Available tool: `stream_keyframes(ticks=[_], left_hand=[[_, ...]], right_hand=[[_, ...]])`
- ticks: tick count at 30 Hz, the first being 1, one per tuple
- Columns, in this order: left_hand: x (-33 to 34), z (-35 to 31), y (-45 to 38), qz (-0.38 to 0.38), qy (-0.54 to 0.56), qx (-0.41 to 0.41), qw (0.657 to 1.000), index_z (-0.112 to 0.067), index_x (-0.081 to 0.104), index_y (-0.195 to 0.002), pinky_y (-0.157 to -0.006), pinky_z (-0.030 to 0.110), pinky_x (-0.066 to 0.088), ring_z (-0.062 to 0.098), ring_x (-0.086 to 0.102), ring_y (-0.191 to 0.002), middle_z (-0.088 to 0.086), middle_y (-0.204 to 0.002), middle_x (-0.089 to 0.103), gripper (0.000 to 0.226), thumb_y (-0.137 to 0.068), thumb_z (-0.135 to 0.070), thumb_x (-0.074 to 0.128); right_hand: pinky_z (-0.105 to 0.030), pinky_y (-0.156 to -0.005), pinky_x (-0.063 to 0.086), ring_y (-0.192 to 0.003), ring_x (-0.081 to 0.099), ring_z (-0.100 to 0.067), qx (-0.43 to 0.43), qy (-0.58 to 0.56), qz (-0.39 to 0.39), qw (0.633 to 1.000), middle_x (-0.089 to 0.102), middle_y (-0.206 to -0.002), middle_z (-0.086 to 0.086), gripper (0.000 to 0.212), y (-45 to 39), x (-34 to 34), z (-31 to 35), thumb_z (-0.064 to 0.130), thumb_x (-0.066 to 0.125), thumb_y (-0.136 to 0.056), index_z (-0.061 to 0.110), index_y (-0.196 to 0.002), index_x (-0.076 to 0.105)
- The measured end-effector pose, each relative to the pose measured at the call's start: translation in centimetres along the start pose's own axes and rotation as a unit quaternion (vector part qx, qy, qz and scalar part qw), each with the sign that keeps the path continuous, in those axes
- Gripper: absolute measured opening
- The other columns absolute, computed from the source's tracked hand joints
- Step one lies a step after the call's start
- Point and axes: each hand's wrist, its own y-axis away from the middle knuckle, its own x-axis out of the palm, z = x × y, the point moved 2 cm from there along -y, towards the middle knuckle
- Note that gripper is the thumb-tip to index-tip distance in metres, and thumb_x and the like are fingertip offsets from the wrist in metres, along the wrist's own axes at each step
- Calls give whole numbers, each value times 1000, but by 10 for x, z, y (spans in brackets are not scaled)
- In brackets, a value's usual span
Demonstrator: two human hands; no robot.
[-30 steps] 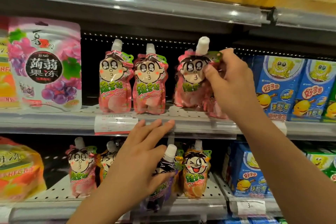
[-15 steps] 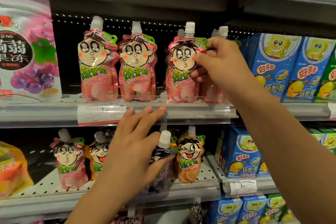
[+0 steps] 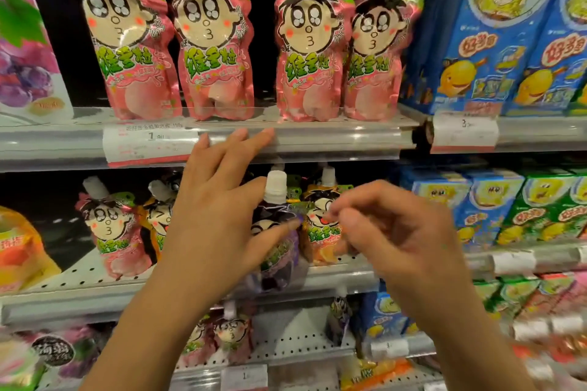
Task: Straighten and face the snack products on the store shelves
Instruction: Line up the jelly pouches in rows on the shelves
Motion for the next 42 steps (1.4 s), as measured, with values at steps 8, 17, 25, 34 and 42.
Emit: stream_keyframes(ticks=[8,17,25,34,42], left_hand=[[8,-36,10,-15,49,-51,997,-26,76,-104,-116,66,26,37,18,-154,6,-164,30,31,-86,-51,73],[60,-71,56,93,167,-85,978,-32,72,-118,-110,40,39,21,45,-136,-5,-146,54,57,-77,-69,58],[111,-73,143,235,186,-134,945,-40,66,-97,-53,19,45,0,58,-61,-21,-70,66,36,-85,-70,52],[154,-61,174,218,184,-218,933,-33,71,-98,-64,30,42,0,53,-63,-13,-76,71,19,-87,-49,72],[127,-17,207,127,152,-238,951,-26,69,-112,-85,39,54,16,62,-104,-8,-112,70,29,-93,-39,51]], right_hand=[[-51,-69,57,-72,67,-37,142,-73,55,986,69,-106,5,37,29,6,-40,16,78,-89,39,-114,63],[-46,-57,48,-63,58,-29,158,5,106,982,64,-69,-6,5,86,5,-94,34,72,-90,33,-96,72],[-21,-52,41,-54,57,-5,278,53,169,944,68,-65,5,15,146,13,-159,24,81,-85,31,-82,69],[-26,-57,50,-59,63,-7,285,159,152,933,69,-66,5,13,166,48,-209,31,78,-88,24,-82,69],[-49,-74,58,-77,73,-18,368,174,53,912,75,-82,2,22,161,83,-257,43,62,-98,22,-90,62]])
